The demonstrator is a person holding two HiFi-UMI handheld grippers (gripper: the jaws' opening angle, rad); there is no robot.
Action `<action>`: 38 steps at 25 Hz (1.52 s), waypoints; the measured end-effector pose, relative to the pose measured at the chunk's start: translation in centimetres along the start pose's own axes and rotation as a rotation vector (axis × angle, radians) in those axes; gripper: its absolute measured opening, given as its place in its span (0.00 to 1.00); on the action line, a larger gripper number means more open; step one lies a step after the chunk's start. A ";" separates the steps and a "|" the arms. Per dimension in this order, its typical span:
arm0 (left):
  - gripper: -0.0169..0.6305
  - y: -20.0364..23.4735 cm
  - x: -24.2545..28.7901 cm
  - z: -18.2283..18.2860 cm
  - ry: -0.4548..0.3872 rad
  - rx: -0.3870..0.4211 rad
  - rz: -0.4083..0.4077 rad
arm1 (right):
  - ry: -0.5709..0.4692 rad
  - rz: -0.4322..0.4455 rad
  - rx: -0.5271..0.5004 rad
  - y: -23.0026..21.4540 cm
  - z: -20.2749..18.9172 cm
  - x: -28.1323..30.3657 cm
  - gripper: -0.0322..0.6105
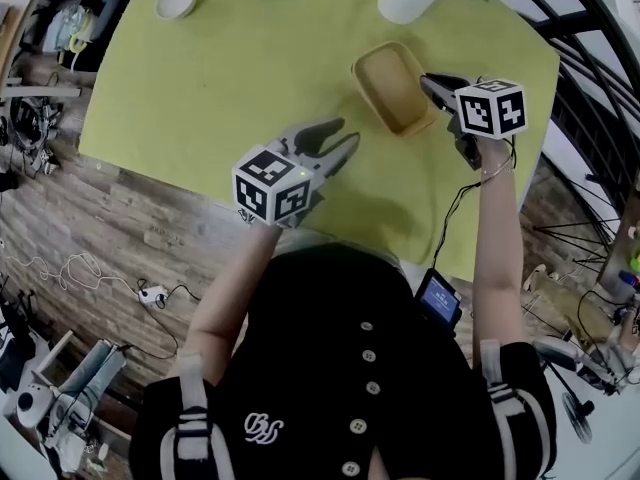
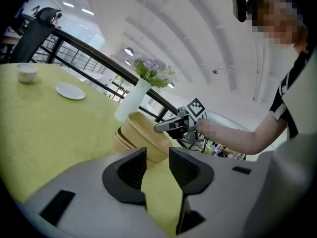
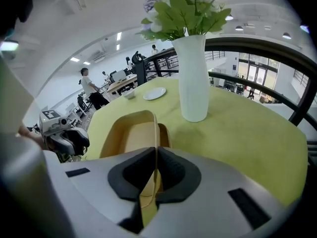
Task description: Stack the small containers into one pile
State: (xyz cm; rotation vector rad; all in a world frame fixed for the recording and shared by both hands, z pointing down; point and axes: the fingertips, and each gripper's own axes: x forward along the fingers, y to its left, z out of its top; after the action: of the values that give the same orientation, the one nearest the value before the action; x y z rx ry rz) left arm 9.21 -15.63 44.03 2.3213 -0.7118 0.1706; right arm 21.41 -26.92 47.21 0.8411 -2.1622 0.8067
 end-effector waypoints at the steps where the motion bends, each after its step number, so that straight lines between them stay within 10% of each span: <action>1: 0.24 0.1 0.1 -0.1 0.001 -0.004 0.001 | 0.006 0.006 0.004 -0.1 -0.1 0.2 0.10; 22: 0.24 0.9 1.4 -1.2 0.019 -0.040 0.028 | 0.084 0.009 -0.015 -1.9 -1.0 3.1 0.10; 38: 0.24 0.8 -0.4 -1.3 0.023 -0.021 0.031 | 0.002 -0.185 -0.102 -2.3 -2.2 2.8 0.29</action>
State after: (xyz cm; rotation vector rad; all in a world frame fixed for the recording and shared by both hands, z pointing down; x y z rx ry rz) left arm 8.52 -15.07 45.31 2.2853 -0.7353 0.2030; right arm 22.31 -27.61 51.28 0.9702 -2.0690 0.5991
